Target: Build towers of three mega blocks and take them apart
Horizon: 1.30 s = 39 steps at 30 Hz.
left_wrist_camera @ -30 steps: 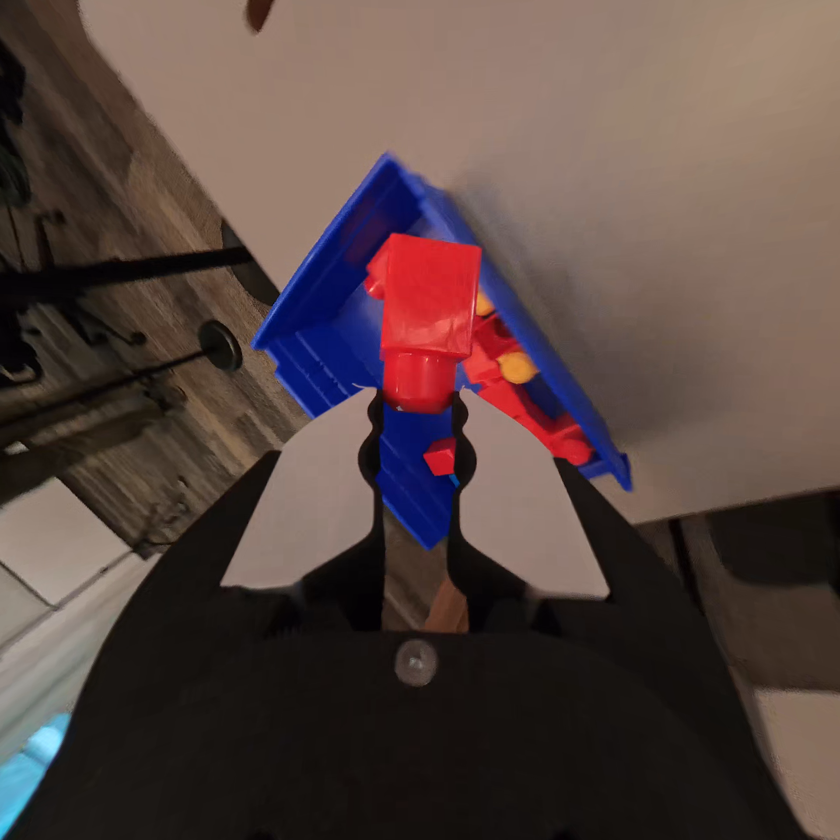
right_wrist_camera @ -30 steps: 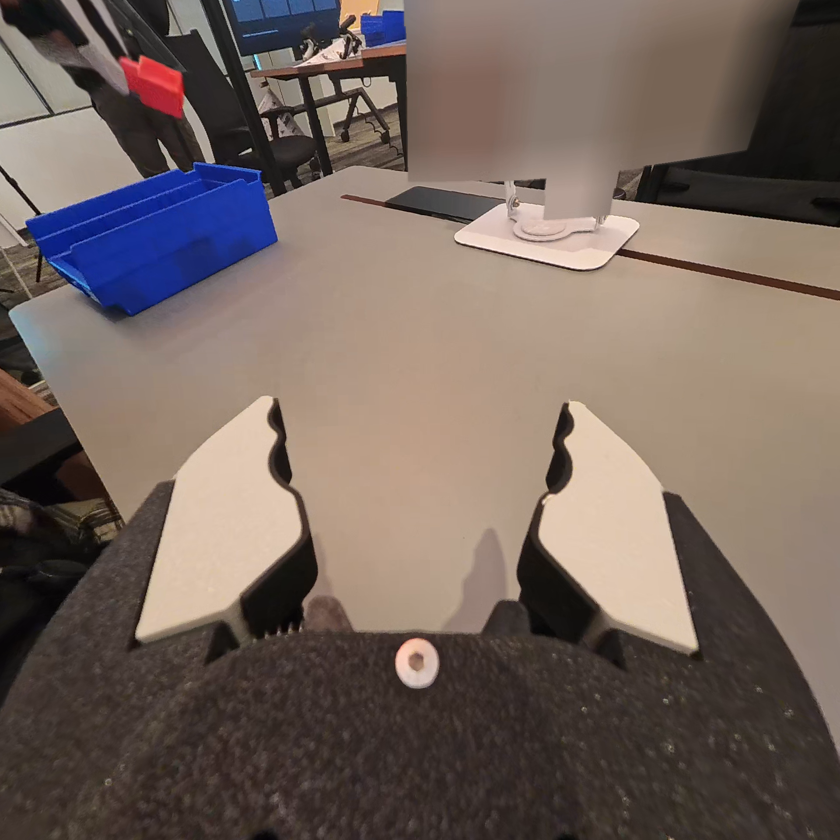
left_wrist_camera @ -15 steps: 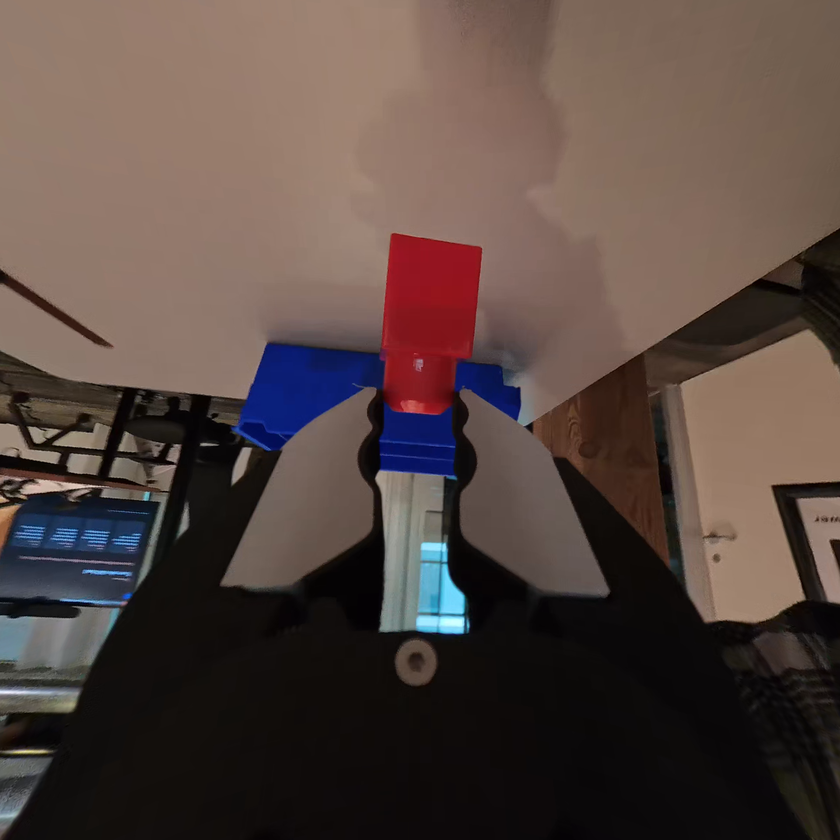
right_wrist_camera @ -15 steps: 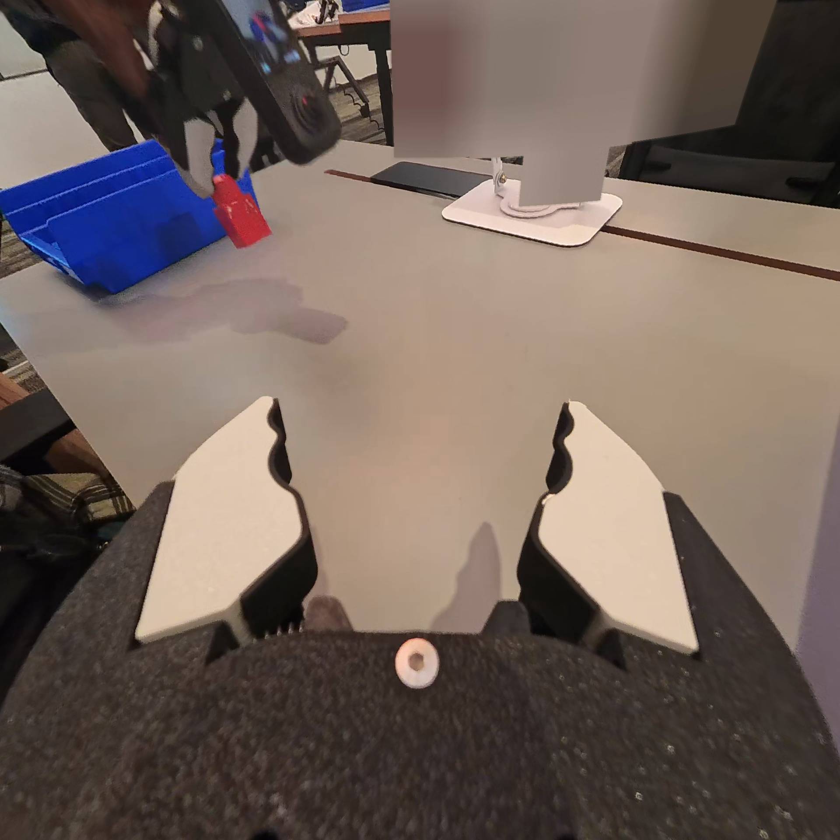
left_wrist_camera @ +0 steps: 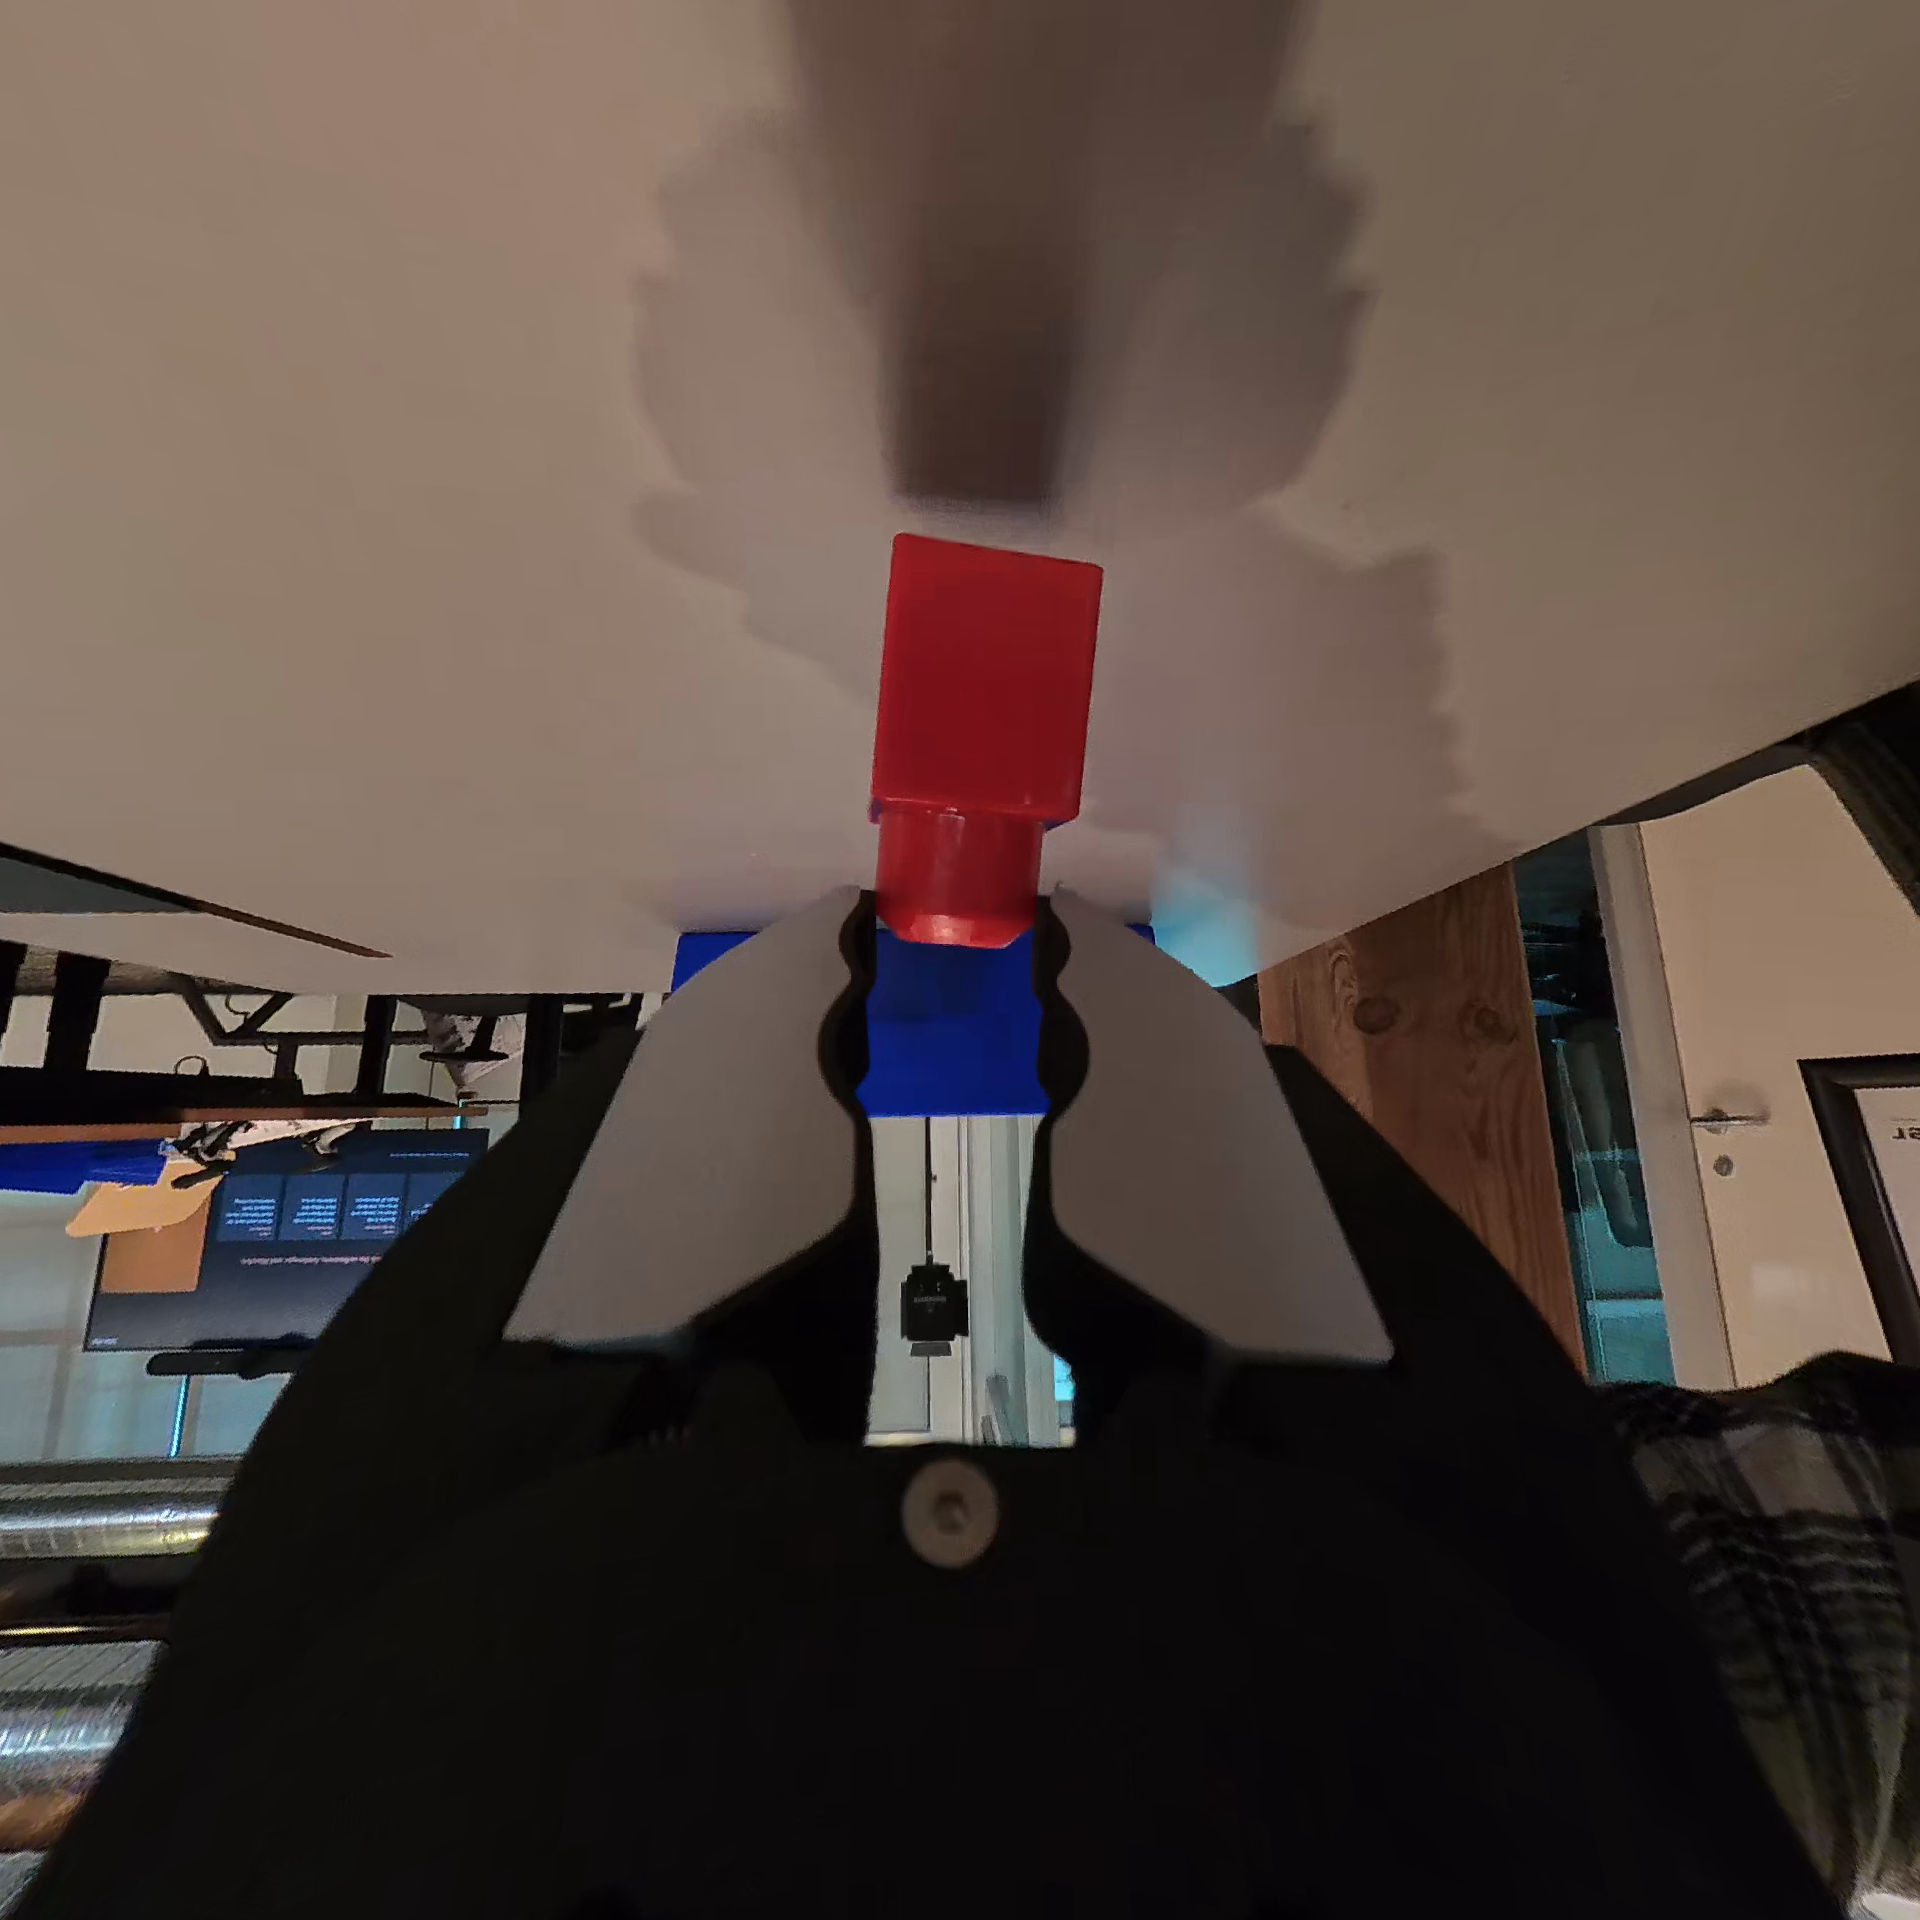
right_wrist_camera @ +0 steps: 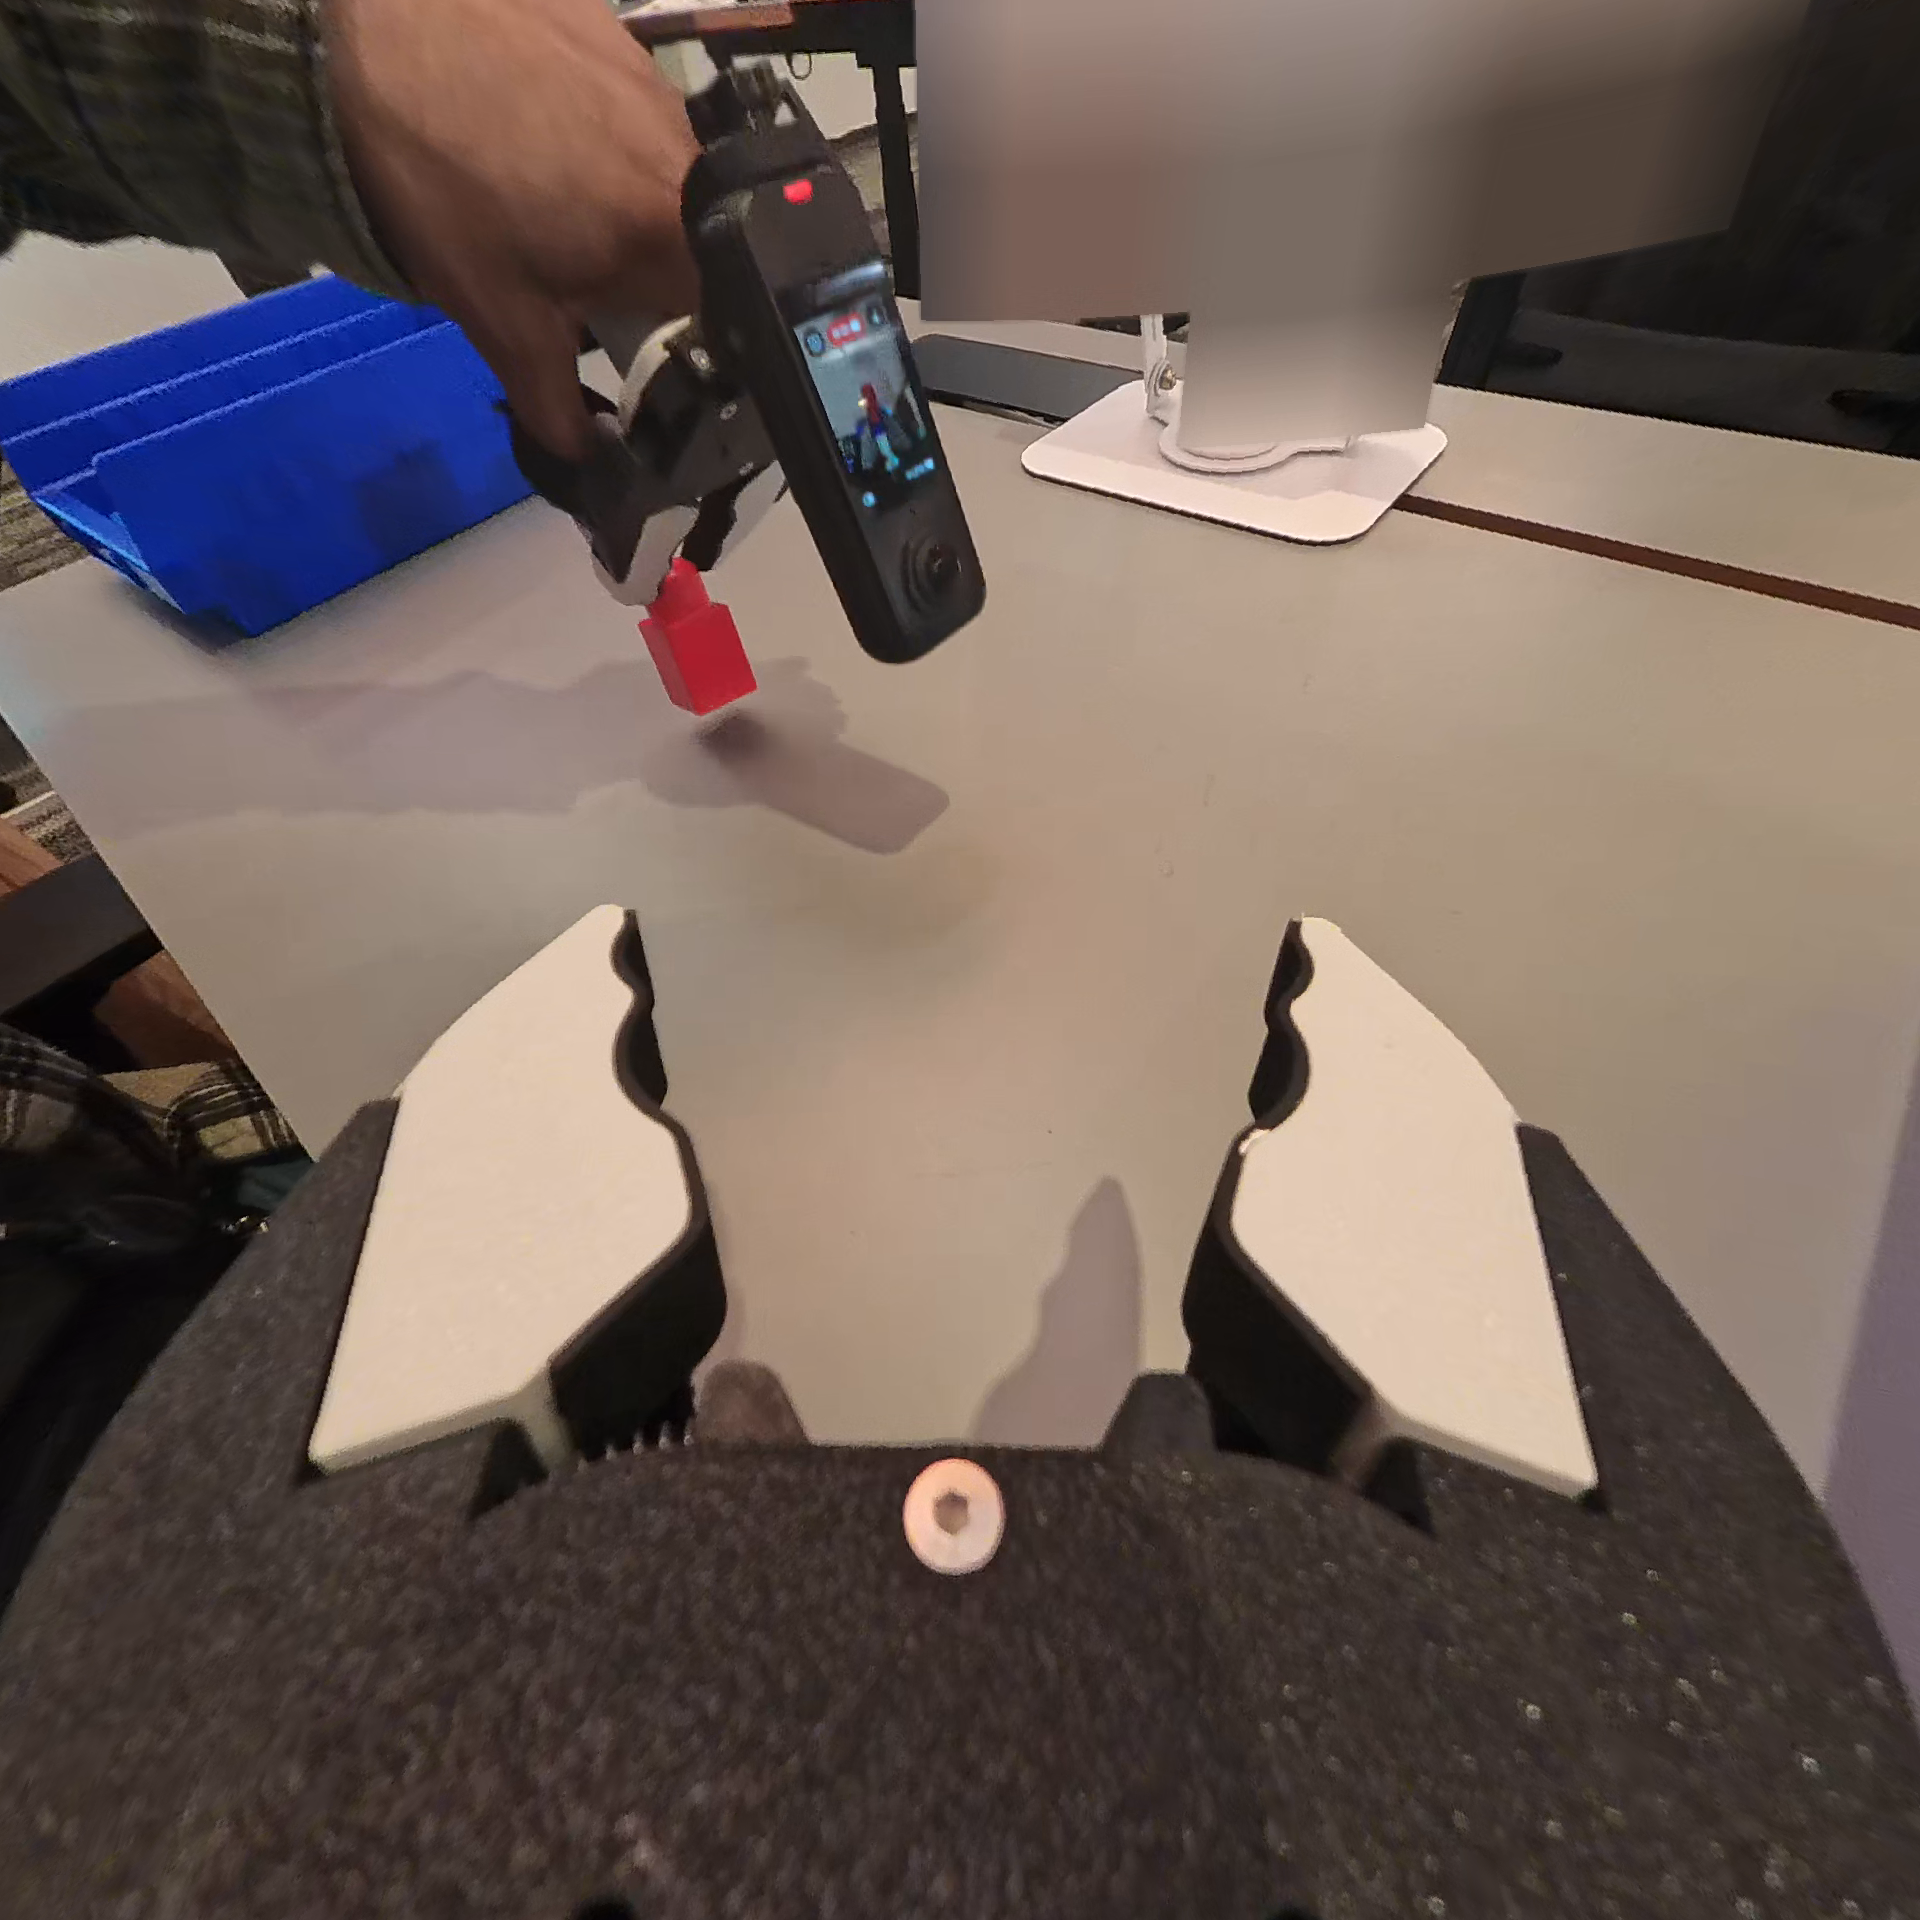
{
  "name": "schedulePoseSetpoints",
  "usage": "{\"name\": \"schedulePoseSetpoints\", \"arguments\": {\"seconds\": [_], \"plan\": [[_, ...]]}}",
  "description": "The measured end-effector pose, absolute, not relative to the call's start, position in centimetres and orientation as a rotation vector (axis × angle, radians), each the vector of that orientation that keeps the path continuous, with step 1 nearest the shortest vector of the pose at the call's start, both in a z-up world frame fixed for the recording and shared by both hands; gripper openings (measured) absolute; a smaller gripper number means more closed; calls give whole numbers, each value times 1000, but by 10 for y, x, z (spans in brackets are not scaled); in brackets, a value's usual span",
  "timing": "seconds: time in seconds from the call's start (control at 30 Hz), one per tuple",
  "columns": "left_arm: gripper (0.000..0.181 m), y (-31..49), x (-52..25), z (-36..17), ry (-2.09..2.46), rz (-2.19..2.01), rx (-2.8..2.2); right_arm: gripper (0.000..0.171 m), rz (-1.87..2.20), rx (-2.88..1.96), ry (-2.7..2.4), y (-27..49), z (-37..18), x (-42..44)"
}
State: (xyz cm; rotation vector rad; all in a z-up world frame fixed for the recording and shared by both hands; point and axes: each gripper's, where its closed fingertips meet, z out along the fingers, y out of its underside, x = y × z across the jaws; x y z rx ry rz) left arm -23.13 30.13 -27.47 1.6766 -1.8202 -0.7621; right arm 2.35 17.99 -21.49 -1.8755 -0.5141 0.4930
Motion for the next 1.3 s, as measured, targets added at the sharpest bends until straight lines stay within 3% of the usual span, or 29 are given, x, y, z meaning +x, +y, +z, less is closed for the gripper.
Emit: {"name": "schedulePoseSetpoints", "arguments": {"seconds": [0.5,0.7,0.87,1.1,1.3], "plan": [[29,298,-218,-287,-1878,-740,1644,112,497,-1890,-530,178,-218,19],[53,304,-216,-271,-1948,-696,1746,113,492,-1876,-541,176,-213,17],[67,314,-232,-216,-2116,-418,2068,113,500,-1872,-560,175,-215,13],[72,346,-363,-124,-2114,-169,2748,113,522,-1877,-583,179,-223,4],[66,336,-522,-126,-1709,-150,3134,113,519,-1888,-605,185,-224,-3]]}}
